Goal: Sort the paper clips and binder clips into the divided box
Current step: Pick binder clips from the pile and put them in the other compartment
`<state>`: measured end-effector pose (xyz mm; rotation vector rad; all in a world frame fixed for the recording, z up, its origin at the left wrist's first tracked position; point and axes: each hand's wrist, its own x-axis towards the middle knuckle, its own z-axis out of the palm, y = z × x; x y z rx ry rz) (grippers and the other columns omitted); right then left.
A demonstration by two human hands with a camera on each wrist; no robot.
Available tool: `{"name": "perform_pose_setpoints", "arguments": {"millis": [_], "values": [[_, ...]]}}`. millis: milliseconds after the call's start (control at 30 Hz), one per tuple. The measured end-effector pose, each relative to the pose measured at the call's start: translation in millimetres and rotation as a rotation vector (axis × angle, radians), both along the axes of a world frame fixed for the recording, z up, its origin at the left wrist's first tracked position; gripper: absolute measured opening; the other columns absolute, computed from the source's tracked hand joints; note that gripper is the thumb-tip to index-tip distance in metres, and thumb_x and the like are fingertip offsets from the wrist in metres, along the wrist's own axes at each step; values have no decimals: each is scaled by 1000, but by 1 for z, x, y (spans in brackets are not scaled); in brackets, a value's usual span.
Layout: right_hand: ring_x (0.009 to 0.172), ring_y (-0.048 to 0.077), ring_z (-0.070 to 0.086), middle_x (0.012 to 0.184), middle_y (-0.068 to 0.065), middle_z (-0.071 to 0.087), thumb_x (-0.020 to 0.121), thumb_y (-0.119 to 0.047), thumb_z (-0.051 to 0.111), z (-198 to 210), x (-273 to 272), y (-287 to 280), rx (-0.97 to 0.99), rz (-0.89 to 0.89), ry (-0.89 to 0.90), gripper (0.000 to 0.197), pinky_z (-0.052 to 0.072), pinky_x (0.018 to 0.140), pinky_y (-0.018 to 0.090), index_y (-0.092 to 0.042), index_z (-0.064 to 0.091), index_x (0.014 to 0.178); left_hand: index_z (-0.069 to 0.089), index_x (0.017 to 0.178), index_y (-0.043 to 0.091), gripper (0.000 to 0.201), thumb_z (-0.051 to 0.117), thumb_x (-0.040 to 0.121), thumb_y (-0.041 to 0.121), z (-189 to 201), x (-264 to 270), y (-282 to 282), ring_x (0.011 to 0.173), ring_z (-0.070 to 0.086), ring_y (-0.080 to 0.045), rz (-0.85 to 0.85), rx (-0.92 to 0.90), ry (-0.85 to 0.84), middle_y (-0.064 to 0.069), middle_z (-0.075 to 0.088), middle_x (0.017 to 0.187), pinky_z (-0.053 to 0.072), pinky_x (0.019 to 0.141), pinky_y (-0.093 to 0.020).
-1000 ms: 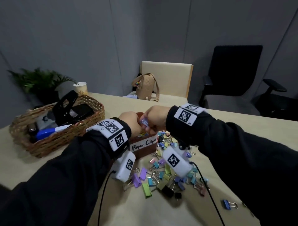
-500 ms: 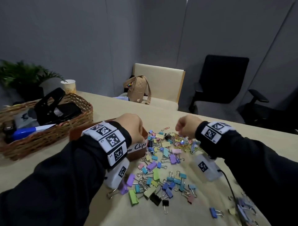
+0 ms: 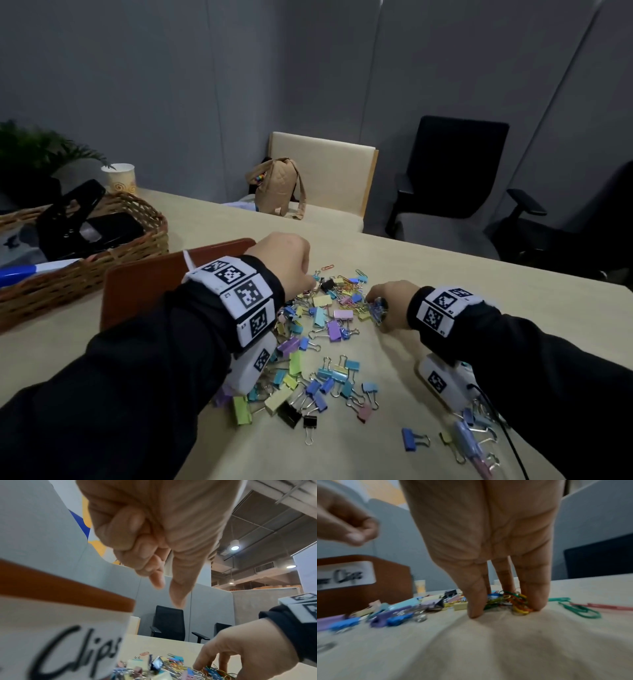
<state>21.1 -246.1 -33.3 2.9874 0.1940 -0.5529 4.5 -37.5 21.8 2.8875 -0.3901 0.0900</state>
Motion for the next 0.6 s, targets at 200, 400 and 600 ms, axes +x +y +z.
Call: {"name": "perform_pose_setpoints", "arguments": {"millis": [200,400,600], "values": [[93,20,60,118,0,62,74,-16,77,-4,-21,-4,119,20,18,59,50,80,27,-29,55,127,70,82,17,10,72,79,26,-23,1,-36,81,58,-13,-125,11,143,2,66,87,42,67,-23],[63,10,51,117,1,62,80,-5,70,18,-25,-26,297,-125,-95,59,45,55,20,-23,51,132,66,110,21,33,74,79,24,-41,-2,-76,76,58,-13,-266,84,269,2,64,109,46,65,-22],[66,19,65,110,4,67,72,-27,81,12,-30,-34,231,-216,25,68,57,67,29,-13,52,132,54,106,18,53,79,70,47,-48,-1,-114,96,61,-22,-257,298,343,-1,59,102,51,81,-32]]}}
